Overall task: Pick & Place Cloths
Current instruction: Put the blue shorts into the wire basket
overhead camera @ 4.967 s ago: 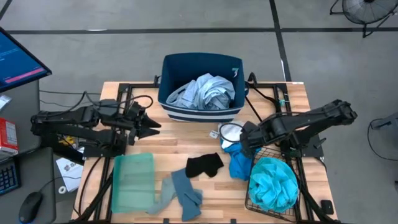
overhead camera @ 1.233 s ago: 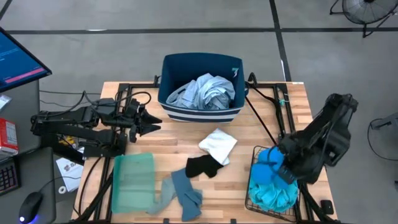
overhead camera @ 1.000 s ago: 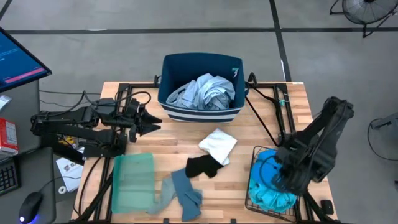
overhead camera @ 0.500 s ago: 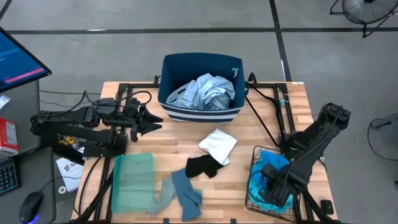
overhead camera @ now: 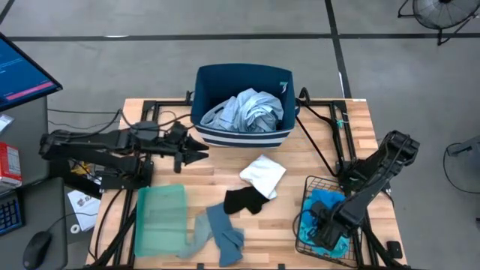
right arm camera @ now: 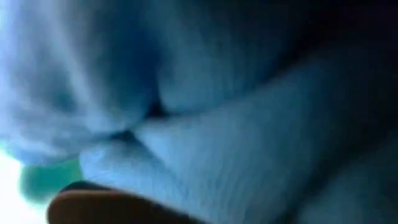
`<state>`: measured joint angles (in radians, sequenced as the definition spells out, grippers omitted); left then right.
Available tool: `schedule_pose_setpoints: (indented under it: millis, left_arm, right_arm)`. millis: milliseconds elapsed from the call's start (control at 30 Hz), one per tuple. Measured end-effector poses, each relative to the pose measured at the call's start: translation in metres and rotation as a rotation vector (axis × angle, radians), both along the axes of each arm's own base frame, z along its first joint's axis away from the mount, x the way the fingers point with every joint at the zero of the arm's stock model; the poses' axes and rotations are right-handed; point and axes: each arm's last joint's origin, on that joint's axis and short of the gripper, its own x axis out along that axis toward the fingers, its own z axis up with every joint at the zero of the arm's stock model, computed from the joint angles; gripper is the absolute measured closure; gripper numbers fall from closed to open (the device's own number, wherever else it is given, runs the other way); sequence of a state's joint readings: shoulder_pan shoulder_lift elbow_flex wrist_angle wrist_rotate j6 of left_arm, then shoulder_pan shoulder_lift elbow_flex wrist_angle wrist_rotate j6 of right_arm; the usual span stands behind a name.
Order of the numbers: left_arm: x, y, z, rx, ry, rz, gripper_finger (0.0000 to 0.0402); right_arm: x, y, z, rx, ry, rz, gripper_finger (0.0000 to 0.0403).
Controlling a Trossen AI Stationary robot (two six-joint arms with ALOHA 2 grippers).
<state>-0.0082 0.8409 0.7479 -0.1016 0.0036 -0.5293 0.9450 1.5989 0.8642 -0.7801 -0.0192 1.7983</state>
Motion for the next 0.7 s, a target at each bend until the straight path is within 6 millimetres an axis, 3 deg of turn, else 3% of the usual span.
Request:
schedule_pose_setpoints:
  millis: [133, 300, 567, 700]
  left_arm:
    - [0.011, 0.000, -0.007, -0.001, 0.031, -0.005, 0.0234]
    - [0.024, -0.005, -0.011, 0.095, 0.011, -0.099, 0.0224]
    - [0.042, -0.023, -0.011, 0.338, -0.099, -0.212, 0.0150]
    - [0.052, -0.030, -0.021, 0.431, -0.064, -0.220, 0.0121]
  right_arm:
    - [0.001, -0.001, 0.000, 0.006, 0.003, -0.005, 0.0377]
    - [-0.003, -0.011, 0.022, 0.038, -0.063, 0.015, 0.0309]
    - [-0.016, -0.029, 0.068, 0.178, -0.207, 0.026, 0.0181]
    - [-0.022, -0.039, 0.087, 0.241, -0.289, 0.022, 0.0148]
